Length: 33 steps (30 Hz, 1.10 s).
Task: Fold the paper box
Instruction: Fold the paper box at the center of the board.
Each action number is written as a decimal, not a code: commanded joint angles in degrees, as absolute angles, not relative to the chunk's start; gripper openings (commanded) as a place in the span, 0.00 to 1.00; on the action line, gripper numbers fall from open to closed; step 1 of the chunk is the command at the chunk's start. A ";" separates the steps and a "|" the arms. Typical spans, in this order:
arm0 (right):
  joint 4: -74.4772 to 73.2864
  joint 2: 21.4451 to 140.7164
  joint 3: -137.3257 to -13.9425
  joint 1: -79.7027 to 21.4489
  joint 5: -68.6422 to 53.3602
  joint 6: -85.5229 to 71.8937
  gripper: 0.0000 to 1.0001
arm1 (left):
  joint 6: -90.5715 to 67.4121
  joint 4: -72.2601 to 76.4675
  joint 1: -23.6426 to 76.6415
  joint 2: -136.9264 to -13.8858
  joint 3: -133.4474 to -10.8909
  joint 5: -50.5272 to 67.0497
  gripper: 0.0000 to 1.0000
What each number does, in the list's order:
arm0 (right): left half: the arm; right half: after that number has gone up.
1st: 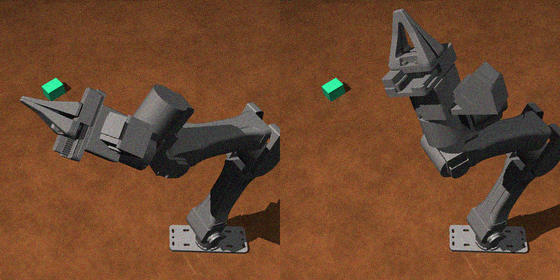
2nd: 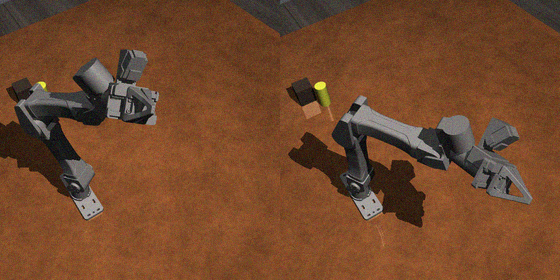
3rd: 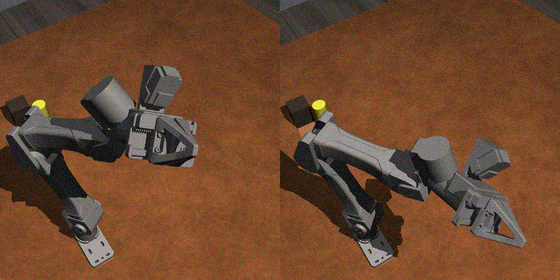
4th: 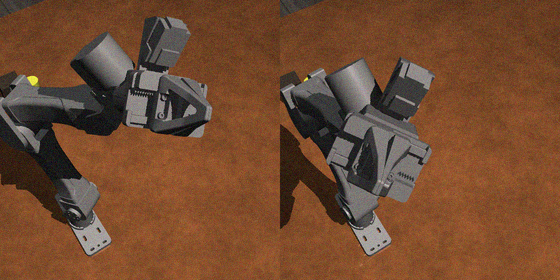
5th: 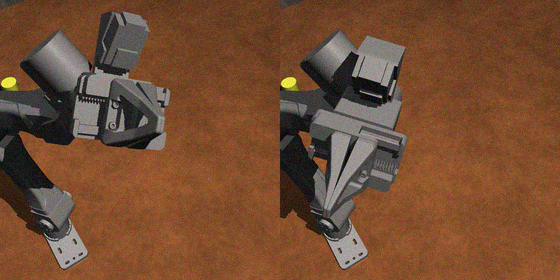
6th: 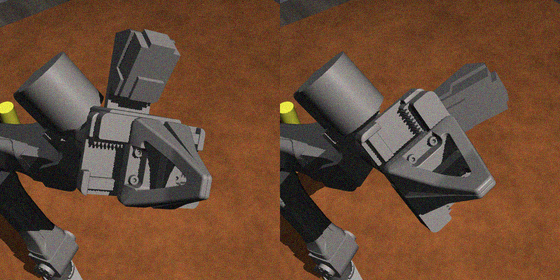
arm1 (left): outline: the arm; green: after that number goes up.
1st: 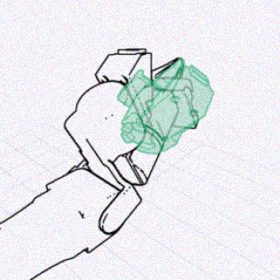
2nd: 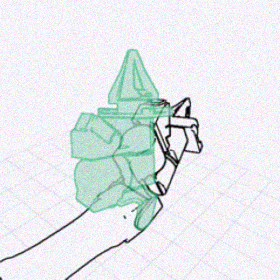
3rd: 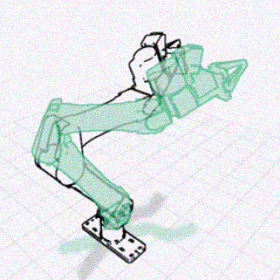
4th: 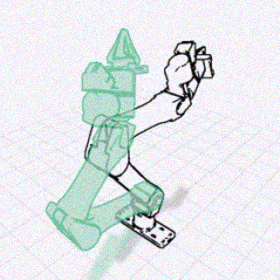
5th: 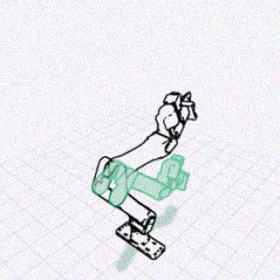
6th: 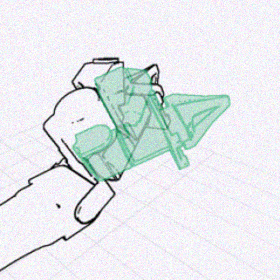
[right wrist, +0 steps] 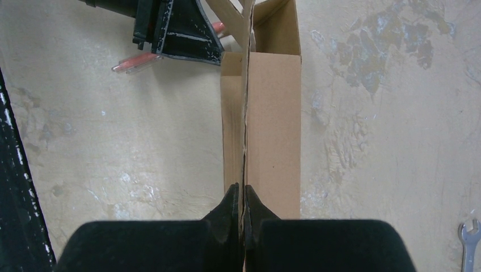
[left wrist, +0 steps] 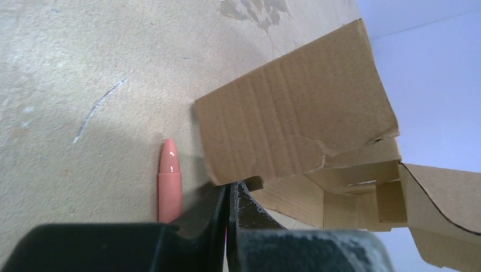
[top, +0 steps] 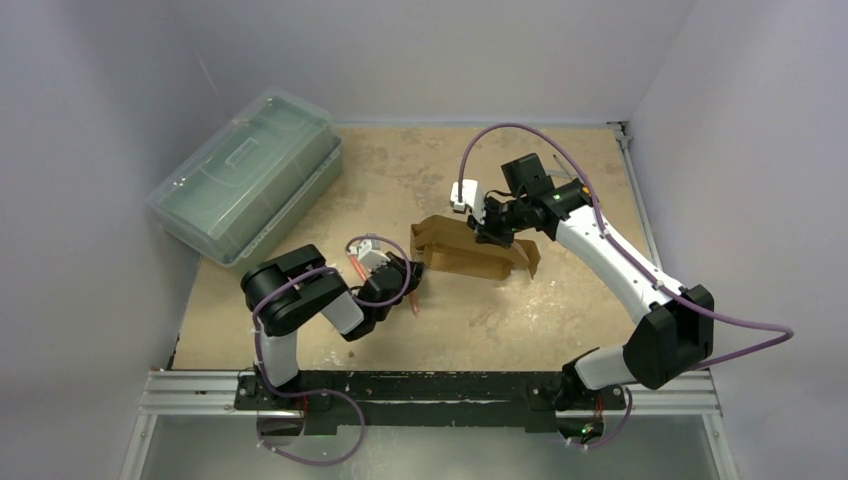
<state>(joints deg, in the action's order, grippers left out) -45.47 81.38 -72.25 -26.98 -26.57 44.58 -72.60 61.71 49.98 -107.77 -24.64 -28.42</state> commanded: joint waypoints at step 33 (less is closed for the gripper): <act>-44.72 79.99 -71.41 -26.84 -27.73 44.69 0.00 | -50.82 54.96 45.24 -86.80 -16.34 -15.17 0.12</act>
